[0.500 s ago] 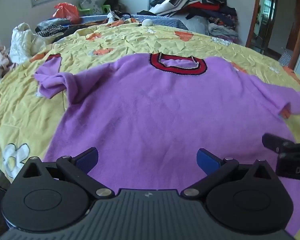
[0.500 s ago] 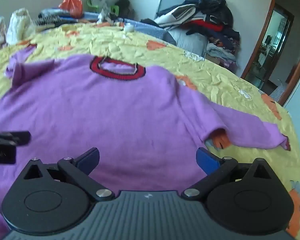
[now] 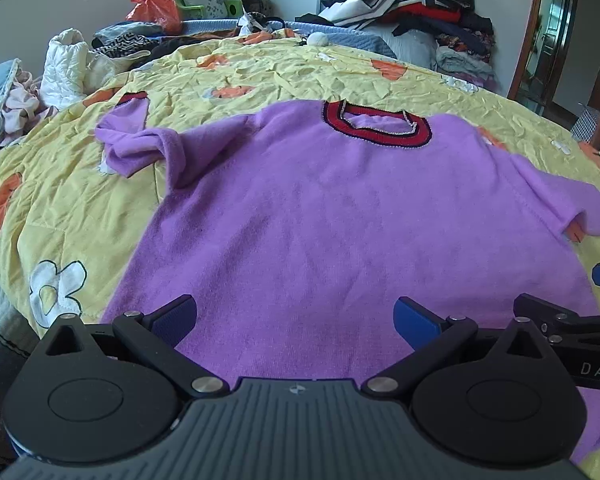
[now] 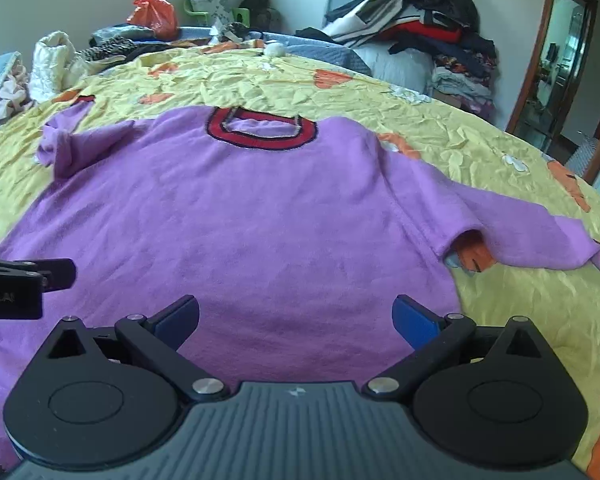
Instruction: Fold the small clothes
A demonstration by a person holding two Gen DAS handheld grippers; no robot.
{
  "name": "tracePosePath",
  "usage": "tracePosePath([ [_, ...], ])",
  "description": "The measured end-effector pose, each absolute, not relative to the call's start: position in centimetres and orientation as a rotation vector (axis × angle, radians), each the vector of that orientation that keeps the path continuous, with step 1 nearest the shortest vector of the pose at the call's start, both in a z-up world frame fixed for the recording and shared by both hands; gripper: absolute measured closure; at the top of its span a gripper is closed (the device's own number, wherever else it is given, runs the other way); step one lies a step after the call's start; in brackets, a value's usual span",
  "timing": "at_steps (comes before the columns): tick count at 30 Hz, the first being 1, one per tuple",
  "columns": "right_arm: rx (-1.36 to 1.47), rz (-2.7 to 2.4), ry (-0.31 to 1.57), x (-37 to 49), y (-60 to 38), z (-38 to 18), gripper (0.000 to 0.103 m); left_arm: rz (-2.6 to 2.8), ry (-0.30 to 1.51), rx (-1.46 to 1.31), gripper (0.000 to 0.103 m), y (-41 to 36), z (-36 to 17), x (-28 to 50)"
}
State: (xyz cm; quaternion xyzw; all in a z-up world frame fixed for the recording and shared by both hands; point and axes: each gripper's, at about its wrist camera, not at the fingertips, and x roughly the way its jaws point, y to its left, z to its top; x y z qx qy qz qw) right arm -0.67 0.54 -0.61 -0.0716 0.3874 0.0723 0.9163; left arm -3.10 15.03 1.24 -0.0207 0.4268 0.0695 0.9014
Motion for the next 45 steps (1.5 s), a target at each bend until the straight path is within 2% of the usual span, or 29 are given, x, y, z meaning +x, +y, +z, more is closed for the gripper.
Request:
tracePosePath([
  [10,-0.082,0.156,0.814,-0.3,-0.4,-0.8,0.0,0.133,0.912,-0.007,0.0,14.9,0.6,-2.5],
  [21,-0.22,0.011,0.746,1.8,-2.7,-2.0,0.0,0.12,0.929,0.047,0.0,13.8,-0.9,1.1],
  [25,-0.16,0.002,0.748,2.0,-4.2,-2.0,0.0,0.112,0.989,0.099,0.0,12.7,-2.6,3.1],
  [30,0.036,0.196,0.621,0.4,-4.7,-1.5,0.0,0.151,0.858,0.086,0.0,12.7,-2.5,2.4],
  [33,0.011,0.18,0.66,1.0,-5.2,-1.6,0.0,0.109,0.905,0.017,0.0,13.4,-2.2,2.7],
  [39,0.176,-0.048,0.695,4.6,-16.8,-2.4,0.0,0.081,0.935,0.047,0.0,13.8,-1.9,3.5],
  [45,0.492,-0.217,0.656,6.9,-31.6,-3.2,0.0,0.059,0.965,0.036,0.0,14.1,-2.8,4.1],
])
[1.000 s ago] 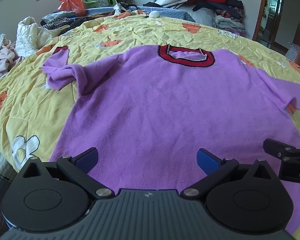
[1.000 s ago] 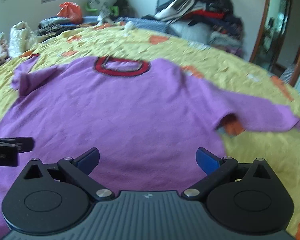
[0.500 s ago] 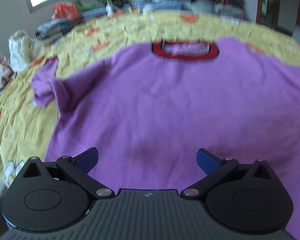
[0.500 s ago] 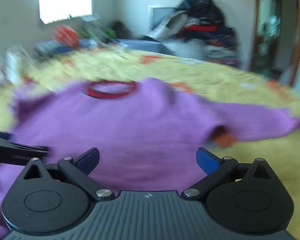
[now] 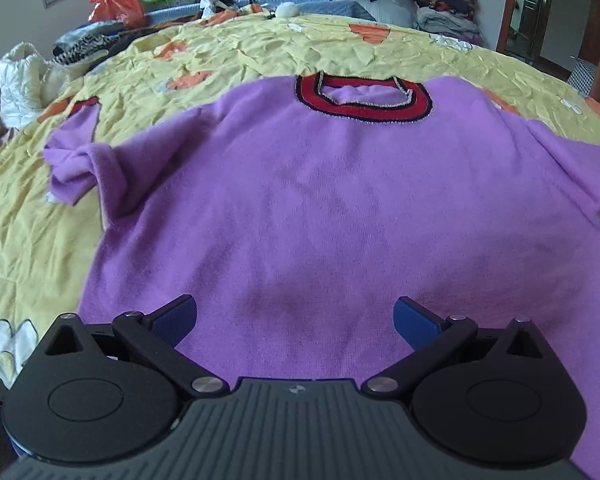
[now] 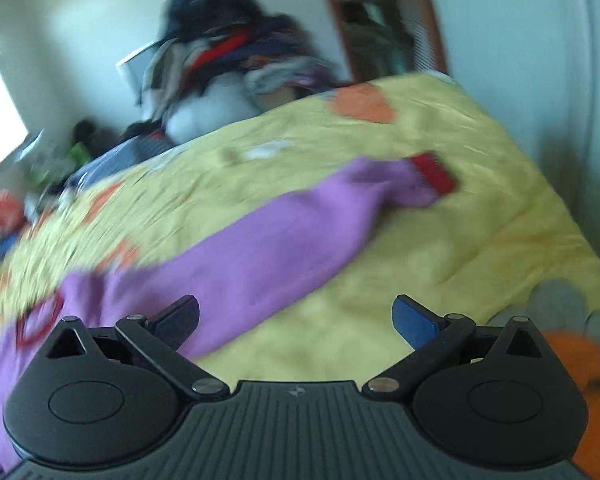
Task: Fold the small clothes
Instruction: 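Grasp the red-striped sleeve cuff with the right gripper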
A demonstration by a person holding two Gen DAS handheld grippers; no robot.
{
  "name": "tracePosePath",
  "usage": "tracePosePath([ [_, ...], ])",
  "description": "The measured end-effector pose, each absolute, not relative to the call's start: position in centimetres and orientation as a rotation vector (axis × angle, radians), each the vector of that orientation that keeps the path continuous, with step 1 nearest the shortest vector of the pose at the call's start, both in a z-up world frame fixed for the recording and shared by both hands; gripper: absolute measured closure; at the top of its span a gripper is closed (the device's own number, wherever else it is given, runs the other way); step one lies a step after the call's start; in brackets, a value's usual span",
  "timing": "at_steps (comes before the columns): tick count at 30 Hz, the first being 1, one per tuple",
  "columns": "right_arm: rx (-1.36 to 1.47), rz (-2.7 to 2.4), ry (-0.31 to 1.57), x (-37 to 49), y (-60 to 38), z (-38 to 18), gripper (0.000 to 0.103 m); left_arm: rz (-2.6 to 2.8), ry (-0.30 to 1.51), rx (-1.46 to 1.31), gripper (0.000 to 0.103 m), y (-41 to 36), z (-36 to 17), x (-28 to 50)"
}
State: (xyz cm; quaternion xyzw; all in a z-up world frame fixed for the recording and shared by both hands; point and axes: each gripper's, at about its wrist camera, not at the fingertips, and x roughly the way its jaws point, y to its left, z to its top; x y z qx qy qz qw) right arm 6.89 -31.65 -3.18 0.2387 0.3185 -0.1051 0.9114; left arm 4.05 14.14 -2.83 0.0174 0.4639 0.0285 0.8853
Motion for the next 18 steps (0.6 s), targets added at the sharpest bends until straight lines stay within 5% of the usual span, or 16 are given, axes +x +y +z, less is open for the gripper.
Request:
tracePosePath([
  [8,0.866,-0.221,0.569,10.4,-43.2,-5.7,0.008,0.018,0.955,0.032,0.0,13.1,-3.4,4.7],
  [14,0.94,-0.238,0.576,11.8,-46.1,-7.1,0.039,0.022,0.936,-0.023,0.0,12.8,-3.6,5.5],
  [18,0.957,-0.225,0.569,11.9,-47.0,-7.2,0.05,0.014,0.914,0.006,0.0,11.8,-3.6,5.8],
])
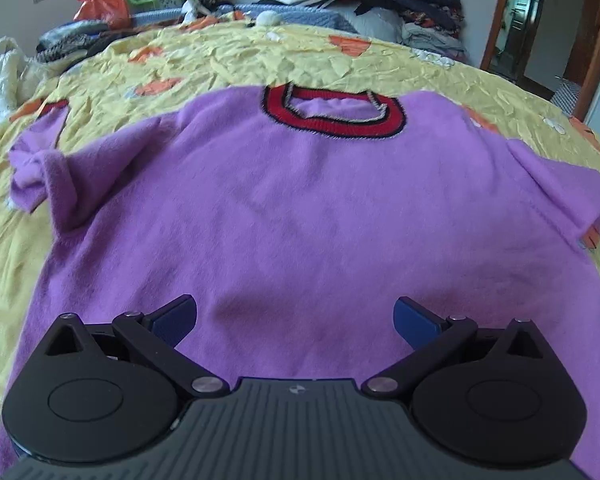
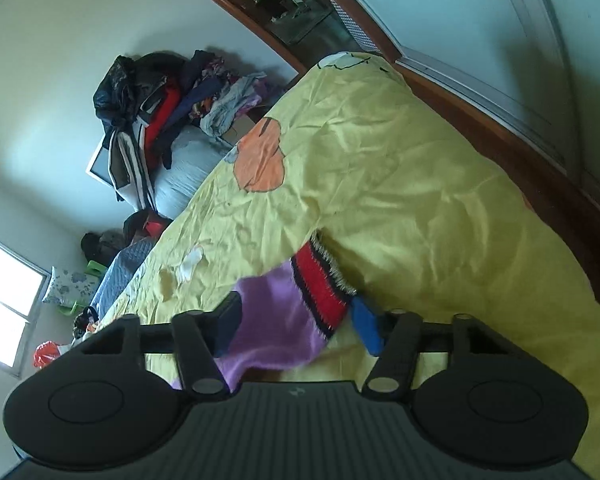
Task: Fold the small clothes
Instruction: 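Grasp the red-striped sleeve cuff with the right gripper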
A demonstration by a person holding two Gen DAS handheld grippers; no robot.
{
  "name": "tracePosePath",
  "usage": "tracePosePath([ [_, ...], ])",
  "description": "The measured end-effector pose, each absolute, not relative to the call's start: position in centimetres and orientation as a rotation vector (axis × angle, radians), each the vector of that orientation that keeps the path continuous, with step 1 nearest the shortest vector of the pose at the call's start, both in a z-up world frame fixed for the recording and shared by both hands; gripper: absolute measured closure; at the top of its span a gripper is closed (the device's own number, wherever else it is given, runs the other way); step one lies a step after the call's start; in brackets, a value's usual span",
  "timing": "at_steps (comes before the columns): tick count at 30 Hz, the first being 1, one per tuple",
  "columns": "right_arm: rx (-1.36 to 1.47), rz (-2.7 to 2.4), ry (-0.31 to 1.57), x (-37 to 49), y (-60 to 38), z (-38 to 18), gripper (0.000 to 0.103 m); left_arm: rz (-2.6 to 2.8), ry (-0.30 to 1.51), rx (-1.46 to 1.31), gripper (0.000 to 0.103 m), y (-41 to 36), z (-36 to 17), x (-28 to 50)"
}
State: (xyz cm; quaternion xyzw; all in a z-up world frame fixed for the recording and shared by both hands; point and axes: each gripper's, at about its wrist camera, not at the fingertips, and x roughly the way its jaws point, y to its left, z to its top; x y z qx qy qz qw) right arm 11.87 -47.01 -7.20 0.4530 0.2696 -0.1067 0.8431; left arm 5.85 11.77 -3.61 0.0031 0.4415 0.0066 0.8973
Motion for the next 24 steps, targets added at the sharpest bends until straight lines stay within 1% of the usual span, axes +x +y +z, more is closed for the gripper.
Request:
tracePosePath([
  [1,0.955,-0.213,0.575,12.2,-47.1,-7.3,0.052,0.008,0.915,0.008,0.0,11.5,-3.6,5.9],
  [2,0.958,-0.208,0.58,12.5,-47.2,-7.6,0.063,-0.003,0.914,-0.001,0.0,11.3,-3.7,5.9],
  [3,0.959,-0.21,0.589,12.8,-47.2,-7.7,0.077,-0.018,0.913,-0.013,0.0,11.2,-3.7,6.0],
  [4,0.963,-0.21,0.597,13.1,-47.3,-8.0,0.082,-0.03,0.912,-0.025,0.0,11.1,-3.8,6.0],
  [5,0.969,-0.207,0.598,13.3,-47.5,-8.2,0.091,-0.042,0.918,-0.046,0.0,11.1,-3.8,6.0],
  [6,0.969,-0.194,0.603,13.7,-47.6,-8.4,0.095,-0.063,0.934,-0.073,0.0,11.1,-3.8,6.1],
  [9,0.902,-0.197,0.604,14.1,-47.4,-7.8,0.096,-0.137,0.992,-0.118,0.0,11.3,-4.0,6.4],
  [18,0.611,-0.362,0.53,11.1,-48.2,-1.5,0.097,-0.098,1.015,-0.115,0.0,12.6,-3.9,5.1],
  [22,0.544,-0.438,0.619,11.3,-48.3,-1.9,0.097,-0.093,1.034,-0.113,0.0,12.7,-4.1,4.7],
  [24,0.509,-0.468,0.614,10.8,-48.3,-1.1,0.097,-0.093,1.048,-0.099,0.0,12.8,-3.9,4.5],
])
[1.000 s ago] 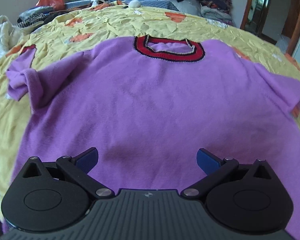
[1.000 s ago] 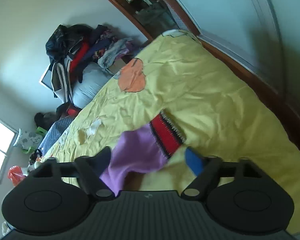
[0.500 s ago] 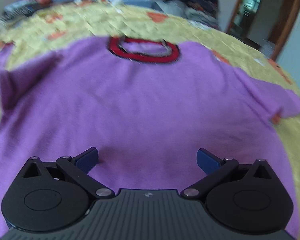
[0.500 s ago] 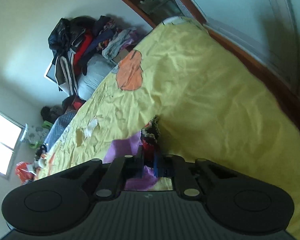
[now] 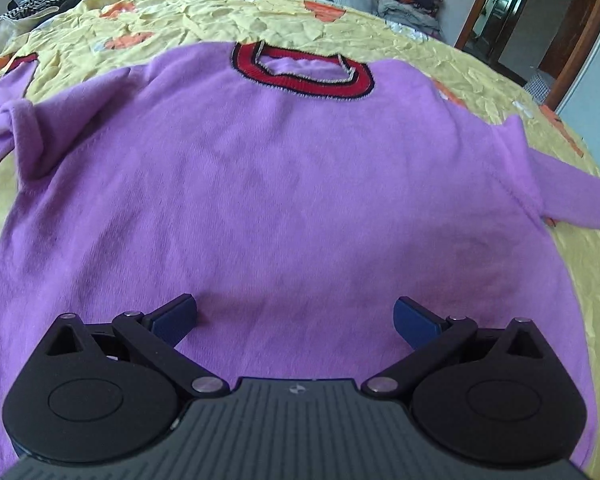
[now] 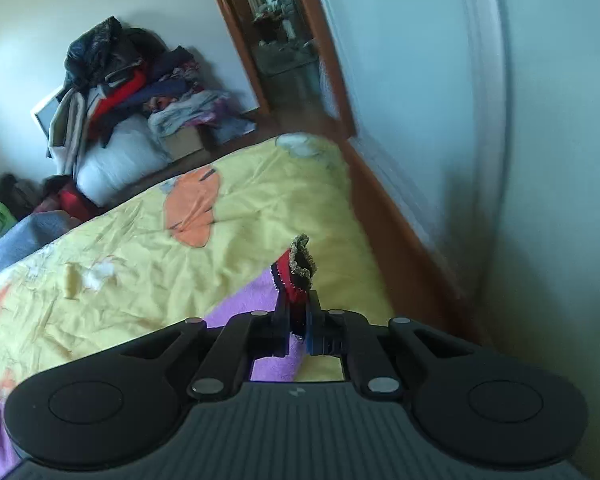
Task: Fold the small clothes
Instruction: 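Grasp the red-striped sleeve cuff with the right gripper, then carry the cuff across the sweater body with the right gripper and release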
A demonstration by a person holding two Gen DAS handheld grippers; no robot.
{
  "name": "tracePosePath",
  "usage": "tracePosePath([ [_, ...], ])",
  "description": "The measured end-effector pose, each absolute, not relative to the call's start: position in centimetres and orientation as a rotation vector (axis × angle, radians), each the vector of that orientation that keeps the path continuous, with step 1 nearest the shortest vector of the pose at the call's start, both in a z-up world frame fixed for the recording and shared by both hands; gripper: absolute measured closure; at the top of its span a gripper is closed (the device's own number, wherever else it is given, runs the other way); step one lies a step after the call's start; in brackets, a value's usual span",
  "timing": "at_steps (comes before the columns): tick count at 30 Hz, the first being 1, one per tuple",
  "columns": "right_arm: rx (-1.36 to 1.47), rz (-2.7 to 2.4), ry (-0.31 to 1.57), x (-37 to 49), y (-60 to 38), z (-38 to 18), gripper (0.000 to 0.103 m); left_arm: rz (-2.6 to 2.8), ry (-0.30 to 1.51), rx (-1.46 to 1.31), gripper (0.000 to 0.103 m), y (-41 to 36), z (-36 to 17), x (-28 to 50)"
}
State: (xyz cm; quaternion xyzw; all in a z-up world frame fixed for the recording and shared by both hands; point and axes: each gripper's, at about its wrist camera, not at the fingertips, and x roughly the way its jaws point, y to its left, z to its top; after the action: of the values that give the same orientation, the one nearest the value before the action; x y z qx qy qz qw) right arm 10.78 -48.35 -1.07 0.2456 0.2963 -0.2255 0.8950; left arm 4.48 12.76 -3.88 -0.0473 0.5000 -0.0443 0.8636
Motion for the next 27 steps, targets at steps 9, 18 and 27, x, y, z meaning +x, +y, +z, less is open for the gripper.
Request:
tracePosePath([
  [9,0.483,-0.414,0.543,8.8,-46.1,6.1,0.097,-0.082,1.039,-0.13,0.0,14.6,-3.2,3.4],
  [18,0.498,0.046,0.468,10.1,-25.3,8.8,0.097,-0.034,0.99,-0.043,0.0,17.7,-1.5,-0.1],
  [27,0.396,0.369,0.62,13.1,1.0,3.5,0.097,0.076,0.941,-0.045,0.0,25.3,0.6,-3.7],
])
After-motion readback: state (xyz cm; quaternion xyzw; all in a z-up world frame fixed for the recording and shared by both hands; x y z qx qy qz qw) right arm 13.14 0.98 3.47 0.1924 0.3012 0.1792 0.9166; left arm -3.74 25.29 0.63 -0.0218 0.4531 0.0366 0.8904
